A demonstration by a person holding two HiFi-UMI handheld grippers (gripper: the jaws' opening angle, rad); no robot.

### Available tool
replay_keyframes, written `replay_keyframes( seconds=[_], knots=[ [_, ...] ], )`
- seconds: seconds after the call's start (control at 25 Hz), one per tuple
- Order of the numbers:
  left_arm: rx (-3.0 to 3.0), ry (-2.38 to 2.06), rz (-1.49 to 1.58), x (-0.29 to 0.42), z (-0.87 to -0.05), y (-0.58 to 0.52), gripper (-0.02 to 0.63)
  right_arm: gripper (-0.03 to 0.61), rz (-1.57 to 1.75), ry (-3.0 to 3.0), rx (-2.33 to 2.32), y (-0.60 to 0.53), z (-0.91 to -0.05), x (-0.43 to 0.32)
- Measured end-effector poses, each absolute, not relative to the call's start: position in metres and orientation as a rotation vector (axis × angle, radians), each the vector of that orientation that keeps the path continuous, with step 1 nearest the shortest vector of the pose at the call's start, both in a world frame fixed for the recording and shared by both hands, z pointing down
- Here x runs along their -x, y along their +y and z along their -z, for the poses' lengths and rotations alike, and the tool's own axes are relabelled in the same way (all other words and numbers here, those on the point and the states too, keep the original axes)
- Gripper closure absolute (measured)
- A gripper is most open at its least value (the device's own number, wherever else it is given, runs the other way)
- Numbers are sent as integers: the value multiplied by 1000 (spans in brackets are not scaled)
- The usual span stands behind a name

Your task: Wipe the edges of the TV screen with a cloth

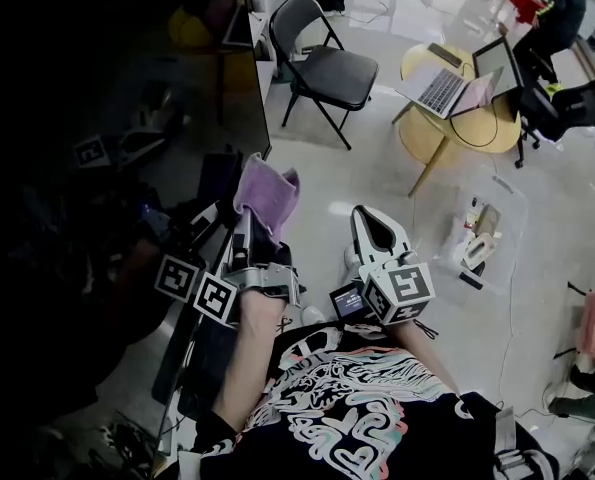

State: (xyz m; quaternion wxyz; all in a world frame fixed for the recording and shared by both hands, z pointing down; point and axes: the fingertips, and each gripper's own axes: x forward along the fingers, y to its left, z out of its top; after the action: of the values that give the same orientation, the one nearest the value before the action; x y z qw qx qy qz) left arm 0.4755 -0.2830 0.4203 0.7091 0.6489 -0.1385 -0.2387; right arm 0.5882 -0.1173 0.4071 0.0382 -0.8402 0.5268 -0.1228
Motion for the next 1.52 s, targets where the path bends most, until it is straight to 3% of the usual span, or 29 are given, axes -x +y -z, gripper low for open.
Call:
replay_keyframes(
  seconds=[0.56,0.84,1.04,1.32,1.52],
  knots=[
    [-1427,-300,553,-473,-423,-286,522,548,370,1644,2577,-121,-410,-587],
    [-1428,-314,527,-529,-418,-296,522,548,420,1617,2580,-127,-408,-643],
    [-1428,-308,534,-517,-420,-293,522,548,400,1629,2578,-129,-408,-630],
    [-1427,-322,504,-574,-422,-306,522,548,415,1629,2572,-145,-407,-686],
    [-1426,-313,499,-578,-421,-307,522,548,416,1643,2572,-150,-406,-688]
  ],
)
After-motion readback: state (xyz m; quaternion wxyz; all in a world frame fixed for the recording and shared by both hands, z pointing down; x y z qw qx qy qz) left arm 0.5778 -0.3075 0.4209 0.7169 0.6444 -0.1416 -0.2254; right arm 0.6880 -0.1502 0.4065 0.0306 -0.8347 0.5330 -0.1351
